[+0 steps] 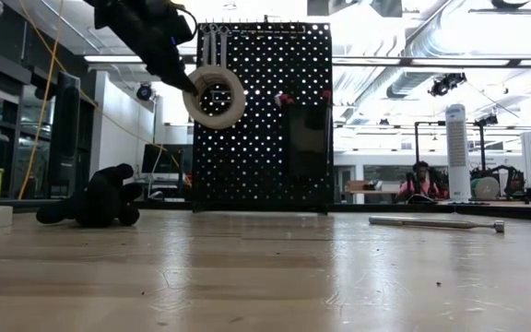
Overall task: Hang tools onto peg board
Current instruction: Hang the right tape onto the peg board, then put the magnetic telescoping into the black bin on the peg board
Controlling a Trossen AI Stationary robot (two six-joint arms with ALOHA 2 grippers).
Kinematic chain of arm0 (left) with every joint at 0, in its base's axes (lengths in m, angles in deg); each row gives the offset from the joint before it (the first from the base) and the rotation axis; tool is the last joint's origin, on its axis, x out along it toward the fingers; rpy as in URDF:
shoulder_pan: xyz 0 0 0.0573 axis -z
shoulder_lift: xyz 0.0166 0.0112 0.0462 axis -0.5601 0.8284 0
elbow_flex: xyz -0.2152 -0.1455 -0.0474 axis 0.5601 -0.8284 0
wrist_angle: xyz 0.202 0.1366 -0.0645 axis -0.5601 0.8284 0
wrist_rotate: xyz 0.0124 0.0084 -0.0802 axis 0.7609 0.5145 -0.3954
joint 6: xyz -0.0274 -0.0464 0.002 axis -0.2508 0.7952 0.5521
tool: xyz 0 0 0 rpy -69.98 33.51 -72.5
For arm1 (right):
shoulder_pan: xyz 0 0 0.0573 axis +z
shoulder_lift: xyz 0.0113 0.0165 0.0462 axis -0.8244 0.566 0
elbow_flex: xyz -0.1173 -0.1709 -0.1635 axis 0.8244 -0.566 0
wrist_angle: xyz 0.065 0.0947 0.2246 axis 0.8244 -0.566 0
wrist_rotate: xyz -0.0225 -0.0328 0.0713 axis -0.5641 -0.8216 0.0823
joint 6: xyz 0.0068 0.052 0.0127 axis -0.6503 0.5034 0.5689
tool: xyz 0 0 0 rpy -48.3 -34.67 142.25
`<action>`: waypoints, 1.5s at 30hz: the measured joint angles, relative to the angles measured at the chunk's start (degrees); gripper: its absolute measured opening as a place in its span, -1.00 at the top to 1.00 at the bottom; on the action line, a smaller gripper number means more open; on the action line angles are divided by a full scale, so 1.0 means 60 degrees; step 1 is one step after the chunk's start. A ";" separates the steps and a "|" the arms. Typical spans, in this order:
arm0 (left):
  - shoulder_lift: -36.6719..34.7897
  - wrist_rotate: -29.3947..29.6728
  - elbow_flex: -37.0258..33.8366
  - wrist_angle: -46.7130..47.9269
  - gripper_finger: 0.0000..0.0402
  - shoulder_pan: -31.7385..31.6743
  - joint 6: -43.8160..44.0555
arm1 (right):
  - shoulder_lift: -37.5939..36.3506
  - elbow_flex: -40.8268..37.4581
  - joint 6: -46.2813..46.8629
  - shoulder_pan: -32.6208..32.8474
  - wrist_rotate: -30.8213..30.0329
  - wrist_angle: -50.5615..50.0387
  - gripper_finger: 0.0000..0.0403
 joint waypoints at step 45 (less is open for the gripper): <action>-0.2969 0.1221 -0.0018 0.0511 -0.11 0.2920 0.6593 | 0.0392 0.0000 0.2582 -0.0011 0.3142 -0.8465 -0.08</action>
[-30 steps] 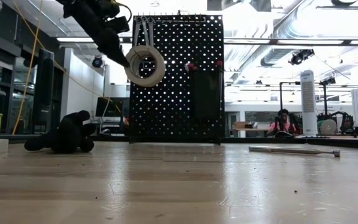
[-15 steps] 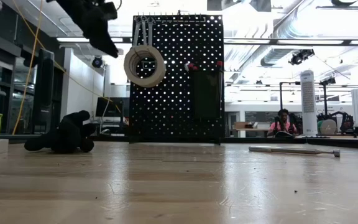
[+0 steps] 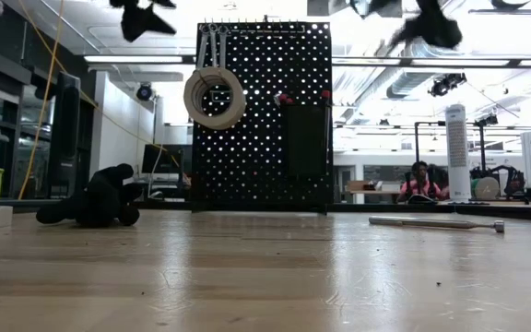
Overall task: Hang tools onto peg board
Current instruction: Put the magnetic telescoping into the black bin on the peg board
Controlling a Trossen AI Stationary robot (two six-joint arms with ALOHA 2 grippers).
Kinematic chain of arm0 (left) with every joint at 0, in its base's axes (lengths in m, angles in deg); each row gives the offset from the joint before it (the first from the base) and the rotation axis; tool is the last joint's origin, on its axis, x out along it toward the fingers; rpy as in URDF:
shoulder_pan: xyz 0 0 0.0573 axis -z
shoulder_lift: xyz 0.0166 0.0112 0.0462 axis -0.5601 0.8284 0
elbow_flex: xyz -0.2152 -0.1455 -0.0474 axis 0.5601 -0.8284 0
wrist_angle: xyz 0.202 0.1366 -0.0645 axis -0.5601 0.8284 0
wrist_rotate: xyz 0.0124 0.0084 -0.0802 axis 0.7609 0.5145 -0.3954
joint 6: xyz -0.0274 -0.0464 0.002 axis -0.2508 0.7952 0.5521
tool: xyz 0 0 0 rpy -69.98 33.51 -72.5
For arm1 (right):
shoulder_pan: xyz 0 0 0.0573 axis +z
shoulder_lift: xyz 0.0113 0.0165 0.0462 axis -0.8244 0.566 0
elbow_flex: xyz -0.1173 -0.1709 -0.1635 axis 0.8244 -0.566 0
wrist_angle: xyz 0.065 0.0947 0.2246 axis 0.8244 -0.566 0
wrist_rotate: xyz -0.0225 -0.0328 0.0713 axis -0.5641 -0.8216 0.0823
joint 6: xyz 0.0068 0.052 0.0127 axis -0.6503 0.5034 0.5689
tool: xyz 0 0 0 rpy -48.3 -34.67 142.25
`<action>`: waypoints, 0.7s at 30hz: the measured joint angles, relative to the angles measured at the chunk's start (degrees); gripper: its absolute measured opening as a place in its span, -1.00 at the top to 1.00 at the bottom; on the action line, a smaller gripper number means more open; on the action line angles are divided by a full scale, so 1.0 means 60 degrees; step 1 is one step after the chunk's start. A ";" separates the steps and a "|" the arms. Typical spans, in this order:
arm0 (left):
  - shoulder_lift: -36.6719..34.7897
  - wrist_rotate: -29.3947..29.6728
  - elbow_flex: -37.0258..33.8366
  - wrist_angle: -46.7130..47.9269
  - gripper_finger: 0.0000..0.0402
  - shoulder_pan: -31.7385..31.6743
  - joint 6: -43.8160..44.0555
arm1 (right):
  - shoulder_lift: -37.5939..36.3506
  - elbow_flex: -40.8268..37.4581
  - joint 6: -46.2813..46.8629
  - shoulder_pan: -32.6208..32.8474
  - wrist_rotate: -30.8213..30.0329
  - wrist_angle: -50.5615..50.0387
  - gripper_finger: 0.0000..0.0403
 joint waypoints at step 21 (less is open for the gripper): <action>0.0824 0.1534 -0.1028 -0.4586 -0.11 0.4119 0.3059 | 0.5191 -0.0416 -0.2102 0.0719 0.3136 -0.3803 -0.08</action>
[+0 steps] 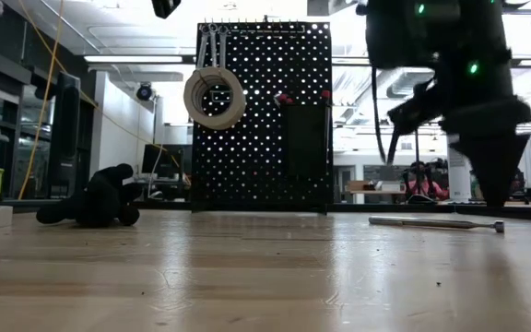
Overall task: Hang tools onto peg board
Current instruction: Put the magnetic telescoping into the black bin on the peg board
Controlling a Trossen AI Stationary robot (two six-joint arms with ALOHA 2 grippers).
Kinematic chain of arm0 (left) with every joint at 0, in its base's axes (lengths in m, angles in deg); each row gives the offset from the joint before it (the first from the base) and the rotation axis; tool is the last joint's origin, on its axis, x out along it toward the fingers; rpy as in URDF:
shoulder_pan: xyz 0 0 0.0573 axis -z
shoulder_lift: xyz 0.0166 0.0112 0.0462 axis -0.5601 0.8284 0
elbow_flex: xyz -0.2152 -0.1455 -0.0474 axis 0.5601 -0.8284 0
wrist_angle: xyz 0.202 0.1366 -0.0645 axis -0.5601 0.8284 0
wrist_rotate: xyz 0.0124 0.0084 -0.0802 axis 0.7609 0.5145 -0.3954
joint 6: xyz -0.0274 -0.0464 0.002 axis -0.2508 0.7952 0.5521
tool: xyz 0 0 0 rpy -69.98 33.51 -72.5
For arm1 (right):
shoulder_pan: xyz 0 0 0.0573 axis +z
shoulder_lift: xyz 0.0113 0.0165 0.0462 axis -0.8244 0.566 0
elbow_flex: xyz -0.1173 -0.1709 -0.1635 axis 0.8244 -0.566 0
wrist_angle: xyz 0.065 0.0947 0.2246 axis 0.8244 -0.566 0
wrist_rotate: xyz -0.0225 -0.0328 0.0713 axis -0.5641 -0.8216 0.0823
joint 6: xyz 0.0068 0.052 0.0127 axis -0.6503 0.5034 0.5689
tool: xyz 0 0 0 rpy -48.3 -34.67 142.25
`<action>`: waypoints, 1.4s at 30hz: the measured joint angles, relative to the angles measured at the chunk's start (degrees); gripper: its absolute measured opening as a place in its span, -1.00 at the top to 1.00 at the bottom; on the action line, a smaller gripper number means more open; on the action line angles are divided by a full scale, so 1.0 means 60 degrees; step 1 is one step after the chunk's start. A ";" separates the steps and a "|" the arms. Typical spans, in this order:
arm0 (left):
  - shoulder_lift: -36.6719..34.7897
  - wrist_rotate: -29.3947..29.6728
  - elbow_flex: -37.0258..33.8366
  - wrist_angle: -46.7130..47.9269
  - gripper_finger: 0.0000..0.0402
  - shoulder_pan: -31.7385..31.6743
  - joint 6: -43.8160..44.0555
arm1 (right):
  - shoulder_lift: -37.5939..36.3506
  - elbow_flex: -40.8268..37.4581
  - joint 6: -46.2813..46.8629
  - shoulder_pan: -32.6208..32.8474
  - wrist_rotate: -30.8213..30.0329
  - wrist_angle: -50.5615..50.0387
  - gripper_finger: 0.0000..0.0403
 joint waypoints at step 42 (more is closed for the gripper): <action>0.0010 0.0478 0.0000 -0.1134 -0.11 0.0069 -0.0679 | -0.5148 -0.0537 0.3090 0.0847 -0.2572 0.3110 1.00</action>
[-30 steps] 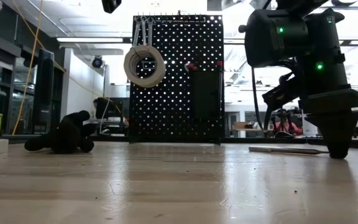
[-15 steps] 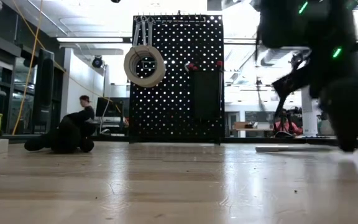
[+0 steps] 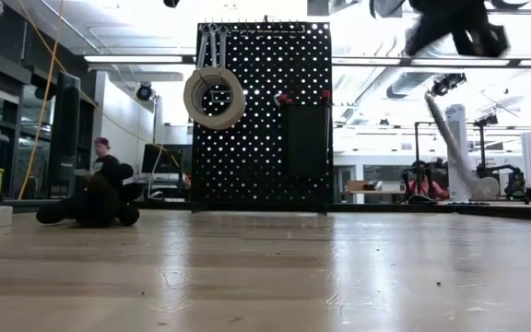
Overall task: Hang tools onto peg board
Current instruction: Put the magnetic telescoping into the black bin on the peg board
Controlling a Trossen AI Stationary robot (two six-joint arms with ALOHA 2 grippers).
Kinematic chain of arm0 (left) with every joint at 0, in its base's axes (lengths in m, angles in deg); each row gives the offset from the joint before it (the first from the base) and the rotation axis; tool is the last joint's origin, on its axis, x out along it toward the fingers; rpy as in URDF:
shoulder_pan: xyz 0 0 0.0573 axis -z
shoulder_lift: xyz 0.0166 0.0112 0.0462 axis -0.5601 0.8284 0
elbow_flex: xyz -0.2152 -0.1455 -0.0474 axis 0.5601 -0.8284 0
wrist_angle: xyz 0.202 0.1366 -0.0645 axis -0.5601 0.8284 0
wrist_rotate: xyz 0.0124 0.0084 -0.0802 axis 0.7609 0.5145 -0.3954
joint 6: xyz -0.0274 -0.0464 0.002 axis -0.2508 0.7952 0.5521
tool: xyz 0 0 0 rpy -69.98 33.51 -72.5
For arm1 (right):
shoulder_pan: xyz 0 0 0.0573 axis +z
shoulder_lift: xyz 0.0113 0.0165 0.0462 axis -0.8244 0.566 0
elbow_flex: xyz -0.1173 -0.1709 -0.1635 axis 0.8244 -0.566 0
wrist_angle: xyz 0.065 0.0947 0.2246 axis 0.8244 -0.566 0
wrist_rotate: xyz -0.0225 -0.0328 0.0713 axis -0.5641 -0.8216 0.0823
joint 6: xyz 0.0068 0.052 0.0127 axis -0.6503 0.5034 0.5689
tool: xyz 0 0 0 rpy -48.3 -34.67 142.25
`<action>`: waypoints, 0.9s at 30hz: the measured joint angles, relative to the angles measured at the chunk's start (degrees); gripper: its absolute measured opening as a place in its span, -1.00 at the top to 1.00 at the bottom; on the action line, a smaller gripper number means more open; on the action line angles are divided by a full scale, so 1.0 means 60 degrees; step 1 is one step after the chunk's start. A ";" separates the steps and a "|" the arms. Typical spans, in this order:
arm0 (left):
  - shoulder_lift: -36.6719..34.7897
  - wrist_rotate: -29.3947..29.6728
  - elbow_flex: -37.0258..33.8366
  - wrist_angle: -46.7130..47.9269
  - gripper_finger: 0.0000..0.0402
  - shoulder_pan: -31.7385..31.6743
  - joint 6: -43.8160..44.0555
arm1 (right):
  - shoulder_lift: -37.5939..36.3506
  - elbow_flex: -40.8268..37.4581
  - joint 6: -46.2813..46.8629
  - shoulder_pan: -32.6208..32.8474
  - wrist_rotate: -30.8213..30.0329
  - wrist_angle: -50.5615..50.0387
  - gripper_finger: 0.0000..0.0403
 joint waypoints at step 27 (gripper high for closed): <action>0.0951 0.0017 0.0011 0.1163 -0.11 0.0011 0.0685 | 0.1737 0.0020 -0.2385 -0.0299 0.2691 0.0383 0.42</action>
